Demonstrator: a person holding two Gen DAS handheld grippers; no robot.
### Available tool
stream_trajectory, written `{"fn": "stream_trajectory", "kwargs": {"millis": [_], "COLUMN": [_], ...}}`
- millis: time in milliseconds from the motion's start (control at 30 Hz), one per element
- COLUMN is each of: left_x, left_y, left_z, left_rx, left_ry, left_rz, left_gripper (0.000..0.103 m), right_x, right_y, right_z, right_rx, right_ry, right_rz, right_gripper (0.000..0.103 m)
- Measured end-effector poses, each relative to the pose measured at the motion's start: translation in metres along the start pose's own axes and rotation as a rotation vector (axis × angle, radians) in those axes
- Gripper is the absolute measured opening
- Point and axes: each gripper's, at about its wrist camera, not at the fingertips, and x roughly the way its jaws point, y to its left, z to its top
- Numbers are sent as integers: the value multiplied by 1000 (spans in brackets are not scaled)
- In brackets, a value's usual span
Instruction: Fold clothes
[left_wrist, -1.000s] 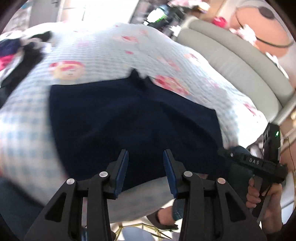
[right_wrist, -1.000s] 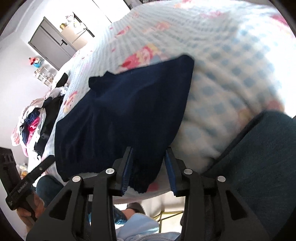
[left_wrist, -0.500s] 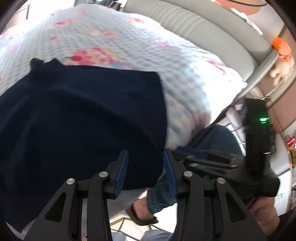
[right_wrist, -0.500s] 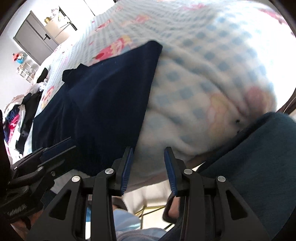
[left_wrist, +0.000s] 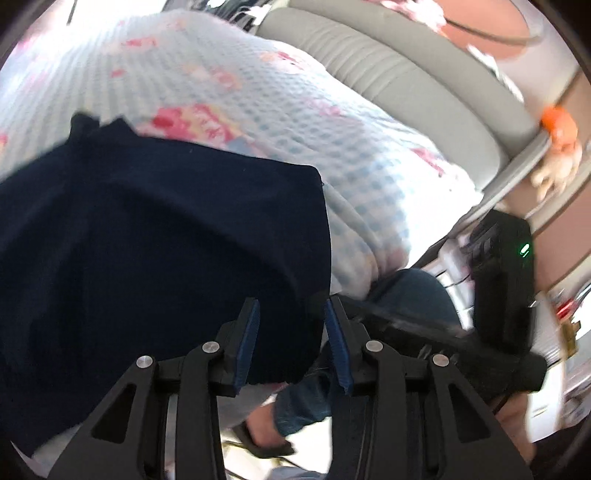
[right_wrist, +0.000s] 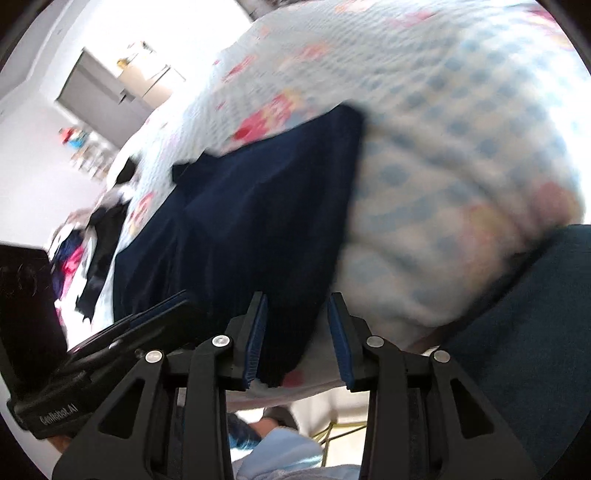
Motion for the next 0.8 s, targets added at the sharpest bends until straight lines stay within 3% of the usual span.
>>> {"fn": "stream_trajectory", "kwargs": {"millis": [133, 267, 333, 367, 400, 567, 800], "left_x": [15, 29, 37, 41, 39, -7, -72], "left_y": [-11, -21, -27, -29, -27, 9, 61], "left_z": [4, 8, 10, 11, 12, 18, 23], "left_rx": [41, 83, 103, 113, 108, -18, -194], "left_ry": [32, 63, 79, 87, 83, -8, -139], "left_rz": [45, 91, 113, 125, 123, 29, -92], "left_gripper": [54, 58, 42, 18, 12, 5, 5], "right_x": [-18, -19, -17, -16, -15, -13, 16], "right_y": [-19, -28, -30, -30, -29, -12, 51], "right_z": [7, 6, 4, 3, 2, 4, 16], "right_rx": [39, 61, 69, 61, 51, -12, -157], "right_ry": [-35, -17, -1, 6, 14, 28, 99], "right_rz": [-91, -109, -106, -109, -108, -101, 21], "right_gripper": [35, 35, 35, 35, 35, 35, 41]}}
